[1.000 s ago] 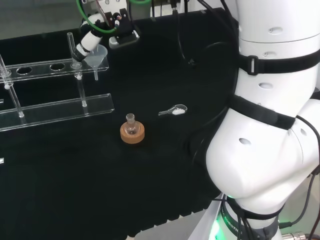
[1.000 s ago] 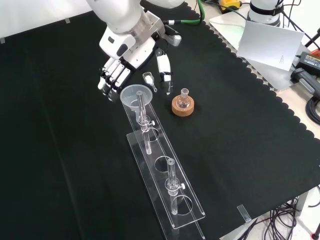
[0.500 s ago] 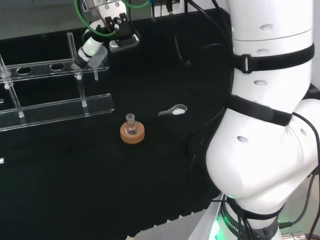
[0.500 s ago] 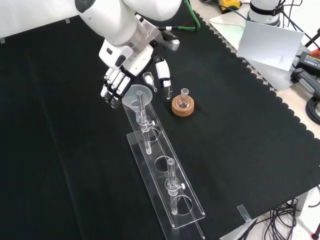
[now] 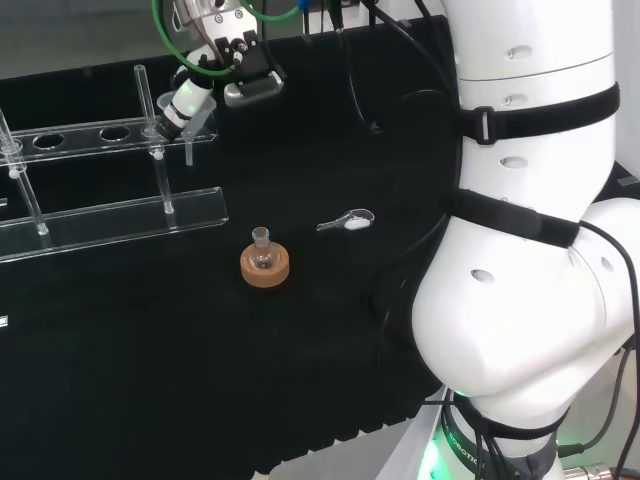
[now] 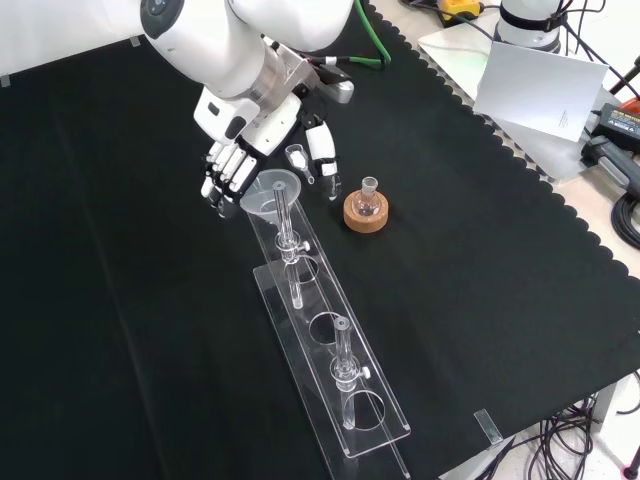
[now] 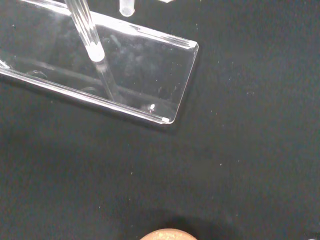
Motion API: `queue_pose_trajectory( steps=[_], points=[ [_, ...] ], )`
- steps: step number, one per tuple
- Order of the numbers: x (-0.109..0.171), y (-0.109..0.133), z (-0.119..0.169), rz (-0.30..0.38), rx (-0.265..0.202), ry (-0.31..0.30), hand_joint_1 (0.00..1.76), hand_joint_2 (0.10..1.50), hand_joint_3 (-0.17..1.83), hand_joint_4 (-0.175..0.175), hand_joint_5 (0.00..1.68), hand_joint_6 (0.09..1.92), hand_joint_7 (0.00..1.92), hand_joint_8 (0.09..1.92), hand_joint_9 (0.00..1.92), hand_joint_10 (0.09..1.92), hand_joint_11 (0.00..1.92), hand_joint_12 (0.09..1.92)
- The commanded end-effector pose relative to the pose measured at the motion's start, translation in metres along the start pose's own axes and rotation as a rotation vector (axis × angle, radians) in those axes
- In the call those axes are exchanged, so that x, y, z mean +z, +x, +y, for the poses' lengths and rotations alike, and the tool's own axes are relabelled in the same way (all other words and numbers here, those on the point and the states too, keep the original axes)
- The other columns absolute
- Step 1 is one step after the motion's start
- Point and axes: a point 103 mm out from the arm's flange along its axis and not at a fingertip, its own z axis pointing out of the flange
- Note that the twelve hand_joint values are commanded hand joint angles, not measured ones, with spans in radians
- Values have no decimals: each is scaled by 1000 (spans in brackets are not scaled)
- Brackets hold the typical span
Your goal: Pick up the funnel from the transparent funnel stand.
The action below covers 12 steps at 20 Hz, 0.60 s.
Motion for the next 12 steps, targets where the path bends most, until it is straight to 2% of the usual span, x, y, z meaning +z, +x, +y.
queue_pose_trajectory(
  steps=[1,4,12],
  points=[
    [-3,-1,7,-4,-9,12,430,709,9,66,0,87,90,121,35,245,0,781],
    [-3,-1,10,-3,-13,13,437,718,6,64,0,87,114,222,4,451,0,843],
    [-2,-2,13,-4,-12,20,453,740,10,66,43,87,223,457,4,687,0,936]
  ],
)
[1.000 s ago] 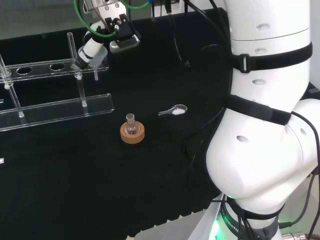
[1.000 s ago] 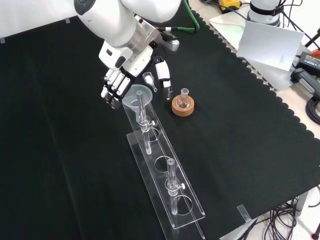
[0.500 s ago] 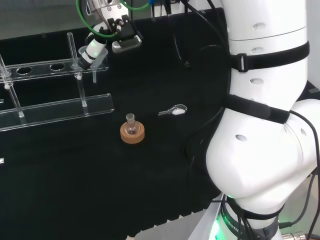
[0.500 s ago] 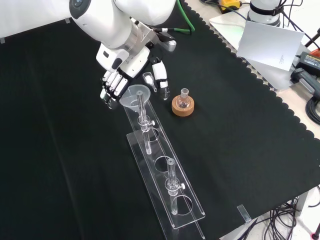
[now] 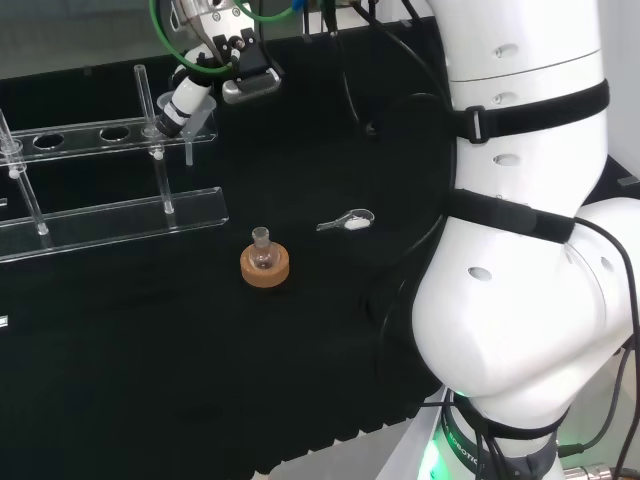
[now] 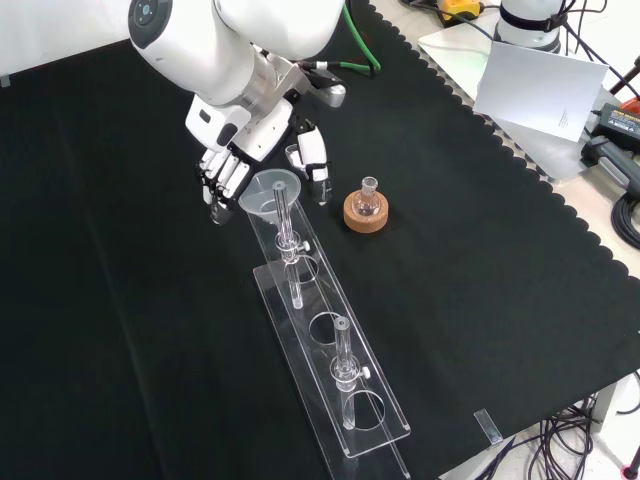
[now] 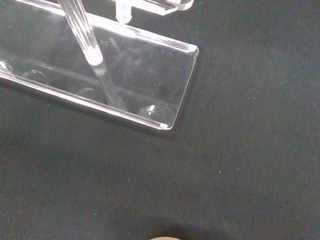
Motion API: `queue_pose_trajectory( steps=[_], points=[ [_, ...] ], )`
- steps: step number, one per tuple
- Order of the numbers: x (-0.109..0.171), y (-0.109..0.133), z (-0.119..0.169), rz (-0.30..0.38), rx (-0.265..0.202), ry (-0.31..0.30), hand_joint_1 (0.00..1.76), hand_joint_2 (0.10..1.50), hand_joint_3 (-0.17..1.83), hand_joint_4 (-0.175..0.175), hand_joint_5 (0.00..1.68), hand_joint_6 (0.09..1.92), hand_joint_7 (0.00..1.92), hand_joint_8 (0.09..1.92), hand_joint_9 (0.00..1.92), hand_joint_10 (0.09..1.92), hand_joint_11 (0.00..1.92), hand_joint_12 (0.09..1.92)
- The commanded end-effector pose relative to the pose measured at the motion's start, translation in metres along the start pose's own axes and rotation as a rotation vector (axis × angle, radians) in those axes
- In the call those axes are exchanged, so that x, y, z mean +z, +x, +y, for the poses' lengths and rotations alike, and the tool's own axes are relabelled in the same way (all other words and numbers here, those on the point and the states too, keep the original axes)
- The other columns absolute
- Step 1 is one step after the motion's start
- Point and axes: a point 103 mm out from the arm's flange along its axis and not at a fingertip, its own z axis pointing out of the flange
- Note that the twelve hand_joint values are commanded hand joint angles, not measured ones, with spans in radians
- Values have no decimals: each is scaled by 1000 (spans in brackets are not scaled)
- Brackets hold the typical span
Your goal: Pick up the funnel from the transparent funnel stand.
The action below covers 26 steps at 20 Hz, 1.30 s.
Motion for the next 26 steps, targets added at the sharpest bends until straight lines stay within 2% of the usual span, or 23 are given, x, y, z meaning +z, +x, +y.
queue_pose_trajectory(
  steps=[1,7,13,19,22,26],
  points=[
    [0,0,1,3,-1,4,453,745,11,68,63,87,247,477,7,717,0,952],
    [0,0,1,18,-1,7,416,767,17,82,274,87,428,525,109,766,0,1028],
    [-2,-2,2,-1,12,10,426,785,18,93,605,87,753,434,325,668,0,1127],
    [-7,-3,-1,-1,26,-18,490,806,23,91,725,87,956,418,471,601,0,1201],
    [-13,-5,-6,-9,35,-58,531,818,27,89,788,87,1058,438,570,546,0,1237],
    [-21,-7,-13,-22,44,-90,571,826,31,89,823,93,1097,445,650,485,0,1270]
  ],
)
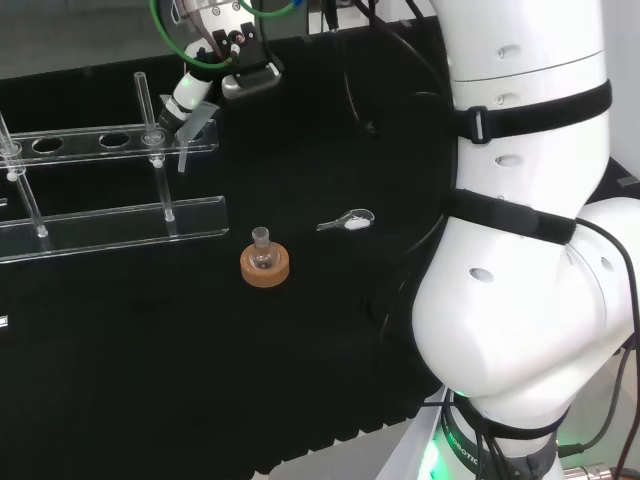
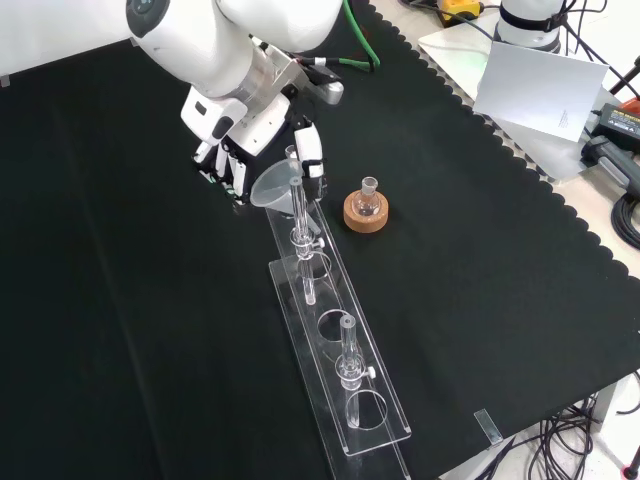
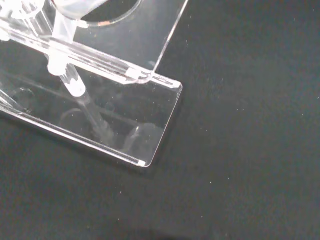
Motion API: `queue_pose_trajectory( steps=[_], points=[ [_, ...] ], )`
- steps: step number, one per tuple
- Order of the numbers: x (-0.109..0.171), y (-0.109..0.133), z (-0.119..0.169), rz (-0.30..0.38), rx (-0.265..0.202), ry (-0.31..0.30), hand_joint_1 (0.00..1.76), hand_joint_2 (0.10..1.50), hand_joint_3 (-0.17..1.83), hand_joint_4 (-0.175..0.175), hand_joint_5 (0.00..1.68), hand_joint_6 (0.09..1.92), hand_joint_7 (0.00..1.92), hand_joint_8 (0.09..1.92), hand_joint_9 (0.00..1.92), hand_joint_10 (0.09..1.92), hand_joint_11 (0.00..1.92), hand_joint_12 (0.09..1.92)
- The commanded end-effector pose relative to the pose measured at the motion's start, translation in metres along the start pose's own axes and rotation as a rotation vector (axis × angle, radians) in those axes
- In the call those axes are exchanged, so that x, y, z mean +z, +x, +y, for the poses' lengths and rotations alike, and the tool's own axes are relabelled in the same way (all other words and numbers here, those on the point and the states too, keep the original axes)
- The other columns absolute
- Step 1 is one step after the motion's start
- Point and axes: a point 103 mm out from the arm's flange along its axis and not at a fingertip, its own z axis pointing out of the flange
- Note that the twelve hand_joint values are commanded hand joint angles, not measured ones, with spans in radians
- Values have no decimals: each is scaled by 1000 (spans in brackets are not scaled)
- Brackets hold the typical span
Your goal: Pick up the funnel from the transparent funnel stand.
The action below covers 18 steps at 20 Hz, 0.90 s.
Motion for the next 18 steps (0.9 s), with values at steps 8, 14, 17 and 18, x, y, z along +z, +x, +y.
queue_pose_trajectory(
  steps=[8,14,17,18],
  points=[
    [-35,-15,-25,-50,33,-111,590,830,33,87,829,104,1107,448,698,455,0,1299],
    [-54,-16,-40,-79,37,-154,587,829,32,89,840,111,1109,449,703,449,0,1302],
    [-69,-17,-48,-99,39,-186,585,829,33,92,851,117,1109,450,703,446,0,1305],
    [-74,-18,-51,-103,41,-197,585,829,33,92,854,119,1109,450,702,444,0,1306]
  ],
)
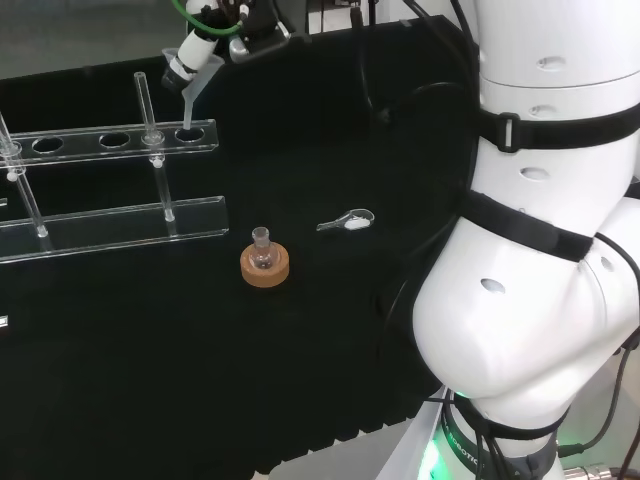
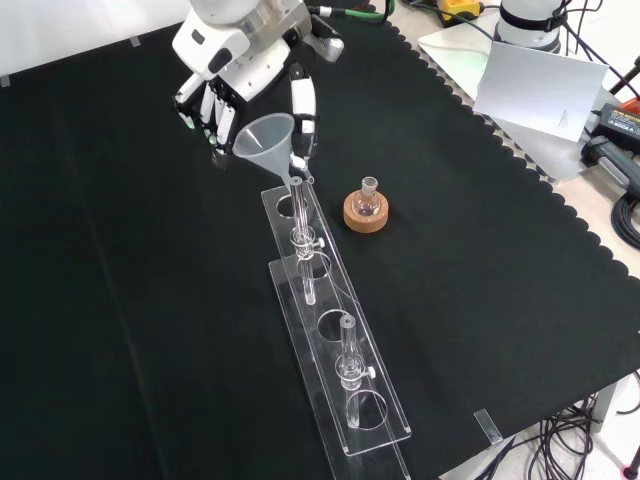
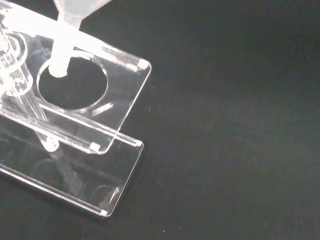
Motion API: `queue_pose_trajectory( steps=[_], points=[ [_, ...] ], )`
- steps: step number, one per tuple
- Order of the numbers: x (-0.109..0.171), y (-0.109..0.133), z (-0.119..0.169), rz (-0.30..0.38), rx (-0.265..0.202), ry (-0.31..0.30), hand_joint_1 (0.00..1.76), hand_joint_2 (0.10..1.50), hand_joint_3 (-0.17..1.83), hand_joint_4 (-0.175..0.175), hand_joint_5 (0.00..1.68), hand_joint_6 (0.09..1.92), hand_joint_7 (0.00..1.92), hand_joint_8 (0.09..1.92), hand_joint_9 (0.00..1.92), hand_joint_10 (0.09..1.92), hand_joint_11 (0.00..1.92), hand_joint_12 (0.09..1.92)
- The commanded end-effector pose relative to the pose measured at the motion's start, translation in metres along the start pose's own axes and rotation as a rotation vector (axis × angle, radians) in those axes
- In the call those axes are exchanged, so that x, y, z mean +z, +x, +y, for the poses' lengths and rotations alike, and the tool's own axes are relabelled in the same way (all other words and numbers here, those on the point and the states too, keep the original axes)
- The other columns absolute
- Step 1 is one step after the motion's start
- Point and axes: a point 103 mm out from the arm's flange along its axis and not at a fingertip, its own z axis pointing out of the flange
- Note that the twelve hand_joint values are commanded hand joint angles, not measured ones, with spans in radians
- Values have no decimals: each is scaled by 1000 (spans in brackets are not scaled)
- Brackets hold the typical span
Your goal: Pick up the funnel from the transparent funnel stand.
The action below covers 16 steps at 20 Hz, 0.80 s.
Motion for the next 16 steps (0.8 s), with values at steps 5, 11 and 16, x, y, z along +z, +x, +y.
queue_pose_trajectory(
  steps=[5,11,16],
  points=[
    [-35,-17,-19,-20,25,-82,583,830,33,94,865,127,1106,449,700,438,0,1312],
    [-32,-21,-27,-19,30,-67,584,830,33,94,872,134,1106,450,703,435,0,1316],
    [-27,-23,-35,14,52,-67,586,832,34,98,896,151,1105,450,702,430,0,1321]
  ],
)
